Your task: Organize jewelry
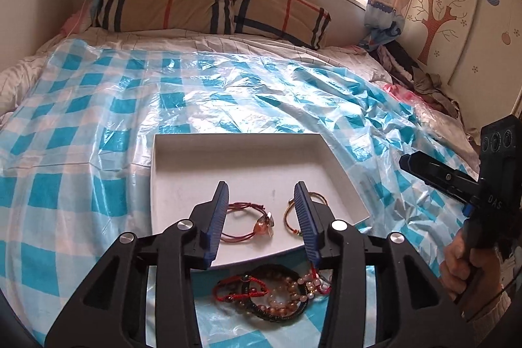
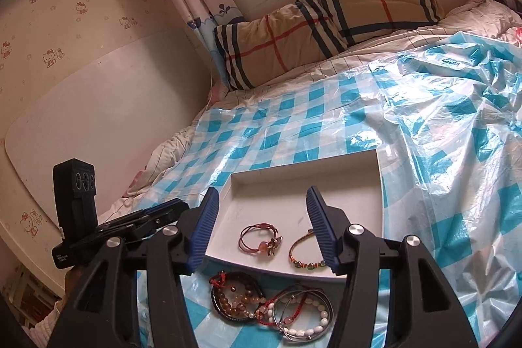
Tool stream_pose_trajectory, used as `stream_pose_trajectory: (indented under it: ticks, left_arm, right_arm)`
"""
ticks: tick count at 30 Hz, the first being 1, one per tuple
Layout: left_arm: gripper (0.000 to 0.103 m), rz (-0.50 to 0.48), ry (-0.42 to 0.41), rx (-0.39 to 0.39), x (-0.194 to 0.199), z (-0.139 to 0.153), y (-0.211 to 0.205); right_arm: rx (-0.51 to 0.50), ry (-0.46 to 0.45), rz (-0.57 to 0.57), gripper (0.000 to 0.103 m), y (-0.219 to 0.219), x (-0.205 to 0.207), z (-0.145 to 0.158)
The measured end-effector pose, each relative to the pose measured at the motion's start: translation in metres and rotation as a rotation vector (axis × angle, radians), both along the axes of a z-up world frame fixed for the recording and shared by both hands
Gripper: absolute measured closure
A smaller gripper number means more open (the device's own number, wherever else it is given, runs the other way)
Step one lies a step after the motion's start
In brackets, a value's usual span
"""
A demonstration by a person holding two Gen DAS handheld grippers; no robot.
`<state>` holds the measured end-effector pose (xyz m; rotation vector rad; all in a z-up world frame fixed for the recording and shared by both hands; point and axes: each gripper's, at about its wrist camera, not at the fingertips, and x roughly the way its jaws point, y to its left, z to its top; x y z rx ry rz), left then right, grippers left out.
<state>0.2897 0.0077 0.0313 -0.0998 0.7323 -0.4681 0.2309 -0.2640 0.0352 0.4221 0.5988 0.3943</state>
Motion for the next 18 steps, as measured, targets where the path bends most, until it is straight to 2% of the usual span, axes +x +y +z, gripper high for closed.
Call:
stream_pose_trajectory:
  ticks: [3, 5, 9, 12, 18]
  left_arm:
    - [0.063, -0.009, 0.004, 0.029, -0.015, -0.006, 0.008]
    - [0.058, -0.031, 0.006, 0.057, -0.027, -0.013, 0.012]
    - [0.055, -0.093, 0.025, 0.144, -0.047, -0.036, 0.013]
    - [0.054, -0.125, 0.031, 0.229, -0.052, -0.055, 0.007]
    - [0.052, -0.177, 0.005, 0.339, -0.051, -0.071, -0.015]
  right_arm:
    - [-0.011, 0.029, -0.002, 0.048, -0.005, -0.012, -0.008]
    - [-0.031, 0.046, 0.003, 0.048, -0.005, -0.021, -0.014]
    - [-0.095, 0.105, 0.034, 0.048, 0.004, -0.034, -0.036]
    - [-0.128, 0.162, 0.041, 0.048, 0.007, -0.037, -0.057]
    - [-0.204, 0.235, 0.021, 0.048, 0.008, -0.029, -0.084]
